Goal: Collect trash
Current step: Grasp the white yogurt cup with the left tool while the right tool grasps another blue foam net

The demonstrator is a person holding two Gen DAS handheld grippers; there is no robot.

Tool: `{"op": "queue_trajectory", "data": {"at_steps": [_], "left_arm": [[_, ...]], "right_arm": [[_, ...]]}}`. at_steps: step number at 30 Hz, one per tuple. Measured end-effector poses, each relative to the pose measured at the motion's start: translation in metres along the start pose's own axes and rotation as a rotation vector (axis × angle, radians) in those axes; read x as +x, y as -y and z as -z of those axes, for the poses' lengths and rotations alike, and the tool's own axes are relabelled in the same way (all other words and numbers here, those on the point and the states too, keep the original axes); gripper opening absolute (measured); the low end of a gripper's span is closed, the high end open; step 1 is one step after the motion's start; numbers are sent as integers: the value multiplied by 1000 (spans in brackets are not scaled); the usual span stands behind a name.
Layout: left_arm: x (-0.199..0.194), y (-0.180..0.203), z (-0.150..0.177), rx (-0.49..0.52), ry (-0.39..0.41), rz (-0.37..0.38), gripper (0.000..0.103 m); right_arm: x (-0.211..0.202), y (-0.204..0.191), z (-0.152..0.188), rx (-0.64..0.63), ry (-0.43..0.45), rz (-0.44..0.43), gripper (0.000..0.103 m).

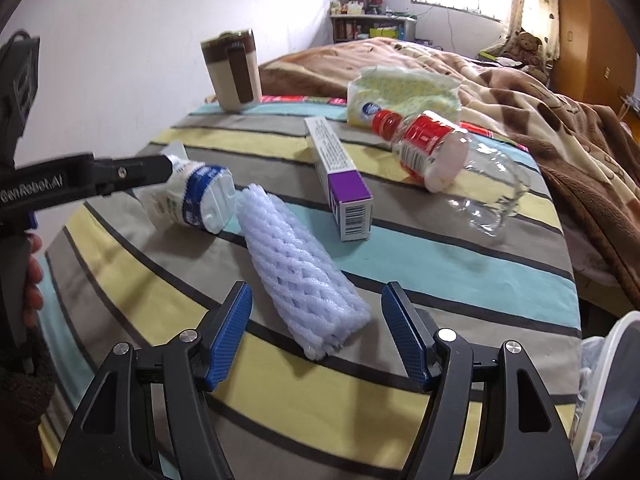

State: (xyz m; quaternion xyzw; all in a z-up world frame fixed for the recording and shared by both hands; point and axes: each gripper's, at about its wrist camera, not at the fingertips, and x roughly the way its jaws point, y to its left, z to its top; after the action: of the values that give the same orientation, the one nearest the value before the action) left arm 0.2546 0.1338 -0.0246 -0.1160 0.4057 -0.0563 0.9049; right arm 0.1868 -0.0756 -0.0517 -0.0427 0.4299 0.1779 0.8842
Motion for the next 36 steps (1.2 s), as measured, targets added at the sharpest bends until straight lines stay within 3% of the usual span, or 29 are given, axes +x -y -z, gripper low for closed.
{"op": "queue_trajectory", "data": {"at_steps": [4, 6, 14, 19, 28, 33, 36], "left_arm": [[9, -4, -3, -10, -17, 3, 64], [14, -5, -4, -12, -23, 13, 64], [30, 11, 1, 29, -68, 49, 65], [34, 25, 8, 60, -93, 70, 65], [25, 56, 30, 143, -163, 203, 65], [11, 45, 21, 159, -75, 72, 67], [10, 35, 12, 156, -49, 56, 74]], "right_arm": [[6, 2, -2, 8, -24, -1, 67], [6, 3, -1, 15, -26, 3, 56], [-5, 16, 3, 72, 1, 8, 26], [-14, 28, 11, 115, 14, 23, 23], [-22, 46, 22, 162, 8, 53, 22], [-19, 53, 23, 199, 3, 47, 22], [-19, 53, 24, 194, 1, 49, 22]]}}
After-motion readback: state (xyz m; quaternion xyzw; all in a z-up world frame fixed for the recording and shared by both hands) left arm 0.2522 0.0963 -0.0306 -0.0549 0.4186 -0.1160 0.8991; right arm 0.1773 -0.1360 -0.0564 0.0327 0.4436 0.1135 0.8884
